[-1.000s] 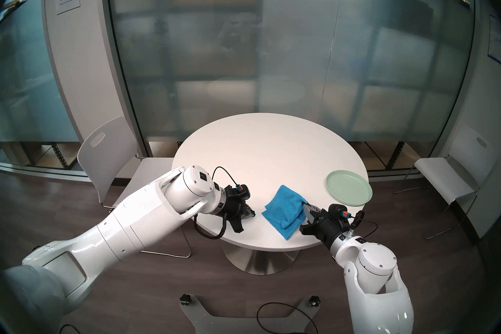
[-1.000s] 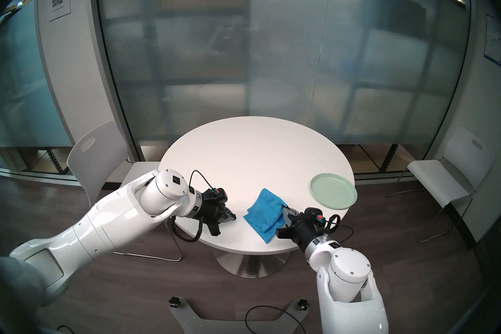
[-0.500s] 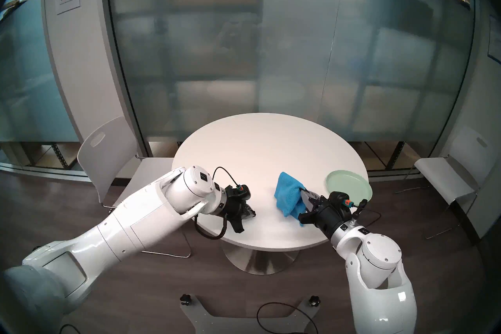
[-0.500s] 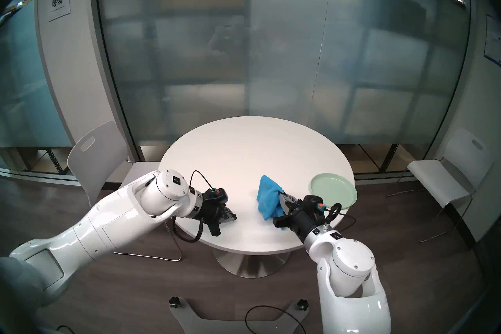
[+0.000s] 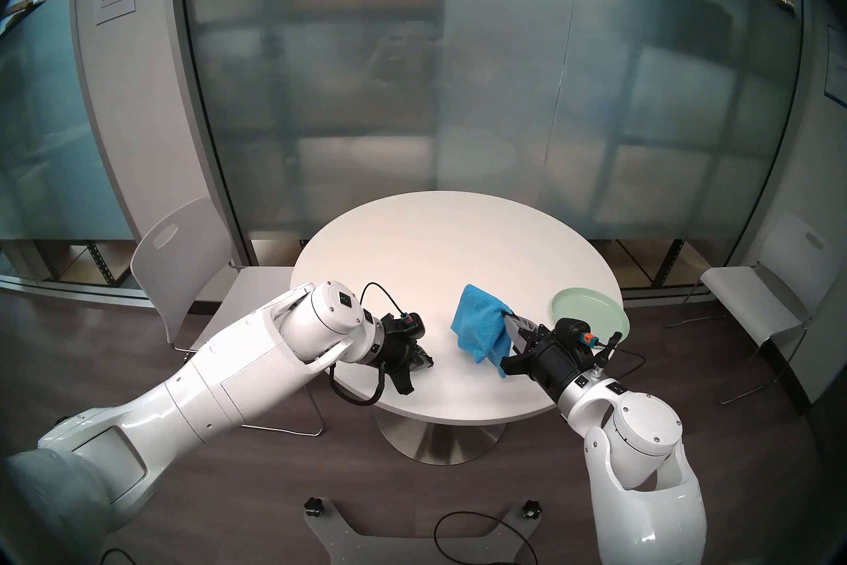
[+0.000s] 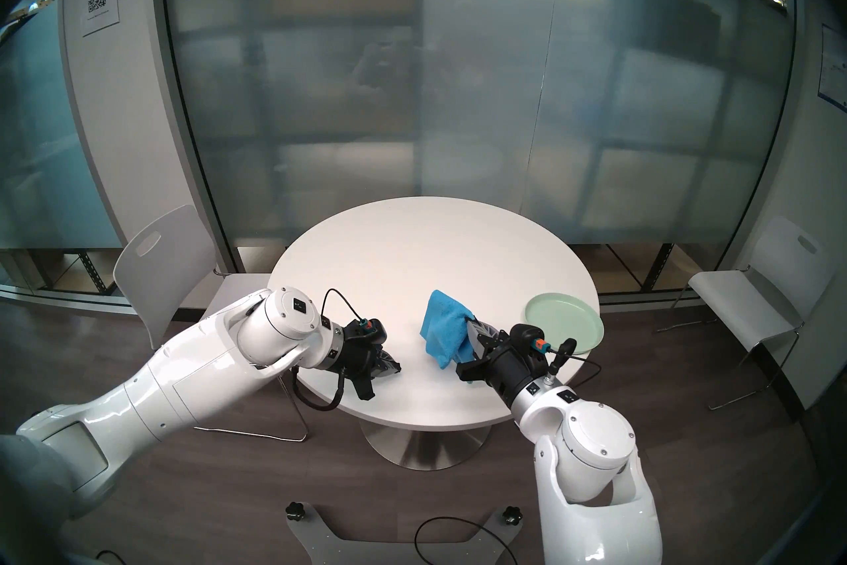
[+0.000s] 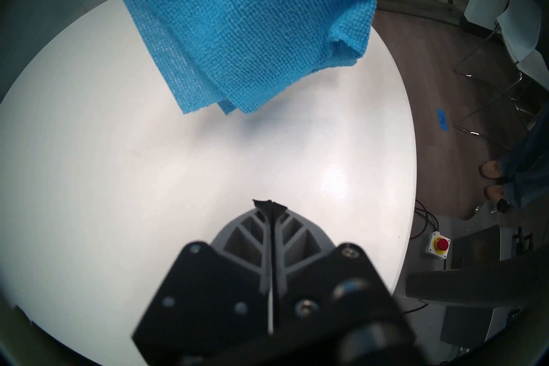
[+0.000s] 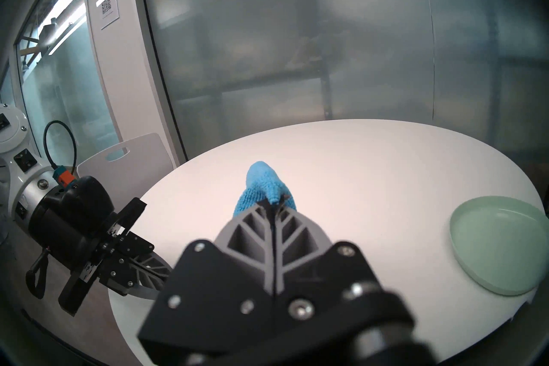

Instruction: Fold the napkin in half twice and place it beside the plate

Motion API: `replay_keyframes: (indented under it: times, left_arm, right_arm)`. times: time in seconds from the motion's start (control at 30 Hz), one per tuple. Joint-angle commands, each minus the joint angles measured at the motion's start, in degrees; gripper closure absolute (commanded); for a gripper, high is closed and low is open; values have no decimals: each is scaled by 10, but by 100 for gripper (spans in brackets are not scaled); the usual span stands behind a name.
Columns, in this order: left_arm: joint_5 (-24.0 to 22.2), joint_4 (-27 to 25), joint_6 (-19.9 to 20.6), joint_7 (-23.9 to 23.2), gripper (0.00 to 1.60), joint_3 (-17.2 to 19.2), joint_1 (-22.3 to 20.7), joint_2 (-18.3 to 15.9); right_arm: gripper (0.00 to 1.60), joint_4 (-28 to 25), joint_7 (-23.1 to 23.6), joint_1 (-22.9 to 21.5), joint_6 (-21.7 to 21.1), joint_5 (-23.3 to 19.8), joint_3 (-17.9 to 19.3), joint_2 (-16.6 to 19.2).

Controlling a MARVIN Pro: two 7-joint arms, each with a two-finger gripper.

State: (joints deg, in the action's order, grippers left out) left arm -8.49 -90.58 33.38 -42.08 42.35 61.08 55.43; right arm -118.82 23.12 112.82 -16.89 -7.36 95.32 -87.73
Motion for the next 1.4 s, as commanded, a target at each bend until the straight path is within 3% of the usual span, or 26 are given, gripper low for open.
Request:
replay_keyframes:
  times: [0.0, 0.2, 0.57, 0.73, 0.93, 1.2, 1.37]
  left_arm:
    - [-1, -8, 0, 0, 136, 3, -5, 2]
    - [-2, -7, -1, 0, 136, 2, -5, 3]
    - [-4, -12, 2, 4, 136, 4, -3, -2]
    - [-4, -13, 1, 3, 136, 3, -2, -3]
    - [8, -16, 7, 7, 136, -7, -7, -4]
    - [13, -4, 4, 6, 137, -2, -12, -7]
    - [15, 0, 3, 3, 138, -3, -15, -2]
  right_arm:
    - [160, -12, 4, 5, 7, -9, 32, 8]
    - [160, -17, 8, 4, 8, -12, 22, 2]
    - [160, -31, 9, 4, 5, 3, -59, -18]
    - [160, -42, 3, 10, 1, 2, -67, -25]
    - [160, -38, -10, 27, -6, 7, -46, -22]
    - [160, 26, -16, 33, 1, -4, 0, -19]
    - [160, 39, -16, 34, 4, -10, 14, -19]
